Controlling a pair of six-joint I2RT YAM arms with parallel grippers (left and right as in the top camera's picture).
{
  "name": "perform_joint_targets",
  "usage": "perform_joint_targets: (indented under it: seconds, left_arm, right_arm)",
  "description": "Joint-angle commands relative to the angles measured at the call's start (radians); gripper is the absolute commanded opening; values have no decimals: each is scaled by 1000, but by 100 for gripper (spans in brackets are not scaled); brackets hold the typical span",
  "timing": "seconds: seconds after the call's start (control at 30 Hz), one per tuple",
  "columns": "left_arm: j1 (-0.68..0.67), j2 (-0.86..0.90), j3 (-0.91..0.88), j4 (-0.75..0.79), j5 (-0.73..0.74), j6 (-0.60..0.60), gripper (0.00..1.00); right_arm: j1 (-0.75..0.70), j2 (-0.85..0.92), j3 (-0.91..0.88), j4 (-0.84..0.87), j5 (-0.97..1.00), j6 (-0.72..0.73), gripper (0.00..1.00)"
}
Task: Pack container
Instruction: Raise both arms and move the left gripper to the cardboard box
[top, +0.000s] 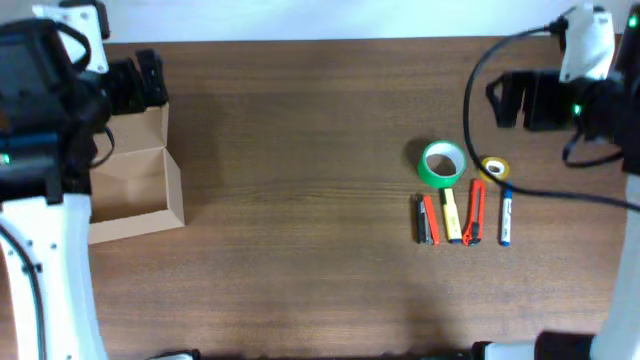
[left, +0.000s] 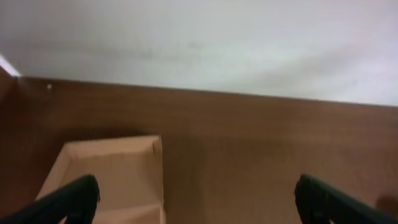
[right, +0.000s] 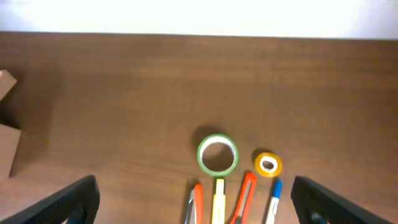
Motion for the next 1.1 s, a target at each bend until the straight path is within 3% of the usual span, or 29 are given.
perform_joint_targets:
  seconds: [0.0, 0.1, 0.2, 0.3, 0.47, 0.63, 0.77, 0.8, 1.07]
  left_arm:
    - [-1, 46, 47, -28, 29, 45, 100]
    - [2, 52, 47, -38, 29, 46, 100]
    - [1, 64, 47, -103, 29, 183, 100]
    - [2, 126, 47, -180, 26, 241, 100]
    - [2, 330, 42, -210, -18, 258, 100]
    - [11, 411, -45, -192, -104, 135, 100]
    - [50, 410, -171, -195, -116, 22, 99]
    - [47, 410, -180, -228, -169, -13, 99]
    - [31, 410, -202, -303, -176, -167, 91]
  right_arm:
    - [3, 59, 74, -32, 23, -18, 99]
    - [-3, 119, 72, -45, 84, 34, 99]
    - [-25, 202, 72, -69, 39, 47, 99]
    - [-25, 259, 72, -47, -59, 61, 99]
    - [-28, 299, -74, -43, 89, 142, 99]
    - [-71, 299, -276, 21, 128, 171, 99]
    - [-122, 300, -285, 18, 159, 193, 99]
    - [-122, 300, -286, 18, 177, 193, 99]
    - [-122, 371, -286, 26, 180, 193, 99]
